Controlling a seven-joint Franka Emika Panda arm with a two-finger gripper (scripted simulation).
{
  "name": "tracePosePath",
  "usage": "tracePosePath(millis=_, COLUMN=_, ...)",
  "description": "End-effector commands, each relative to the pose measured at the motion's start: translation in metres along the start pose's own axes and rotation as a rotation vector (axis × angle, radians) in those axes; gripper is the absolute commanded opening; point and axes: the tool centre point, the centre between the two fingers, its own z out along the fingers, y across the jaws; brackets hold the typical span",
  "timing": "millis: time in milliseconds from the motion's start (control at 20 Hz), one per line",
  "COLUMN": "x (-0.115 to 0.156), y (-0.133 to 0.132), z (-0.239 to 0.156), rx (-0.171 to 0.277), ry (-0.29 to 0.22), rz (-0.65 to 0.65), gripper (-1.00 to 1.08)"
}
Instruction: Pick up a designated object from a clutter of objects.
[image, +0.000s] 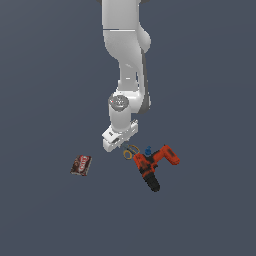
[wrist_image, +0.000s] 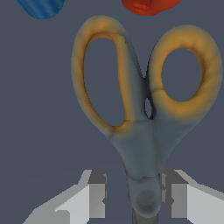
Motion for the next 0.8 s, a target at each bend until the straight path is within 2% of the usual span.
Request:
tracePosePath(millis=0, x=-0.001, y=0.002, z=0.002, rx=0.000, ry=-0.001, rz=0.003, gripper=-1.00)
tracePosePath(millis=400, x=0.003, y=0.000, z=-0.006, rx=0.000, ry=0.001, rz=-0.002, gripper=-1.00)
tracePosePath(millis=750, x=0.016, y=0.001, z=-0.034, rx=0.000, ry=0.001, rz=-0.002, gripper=-1.00)
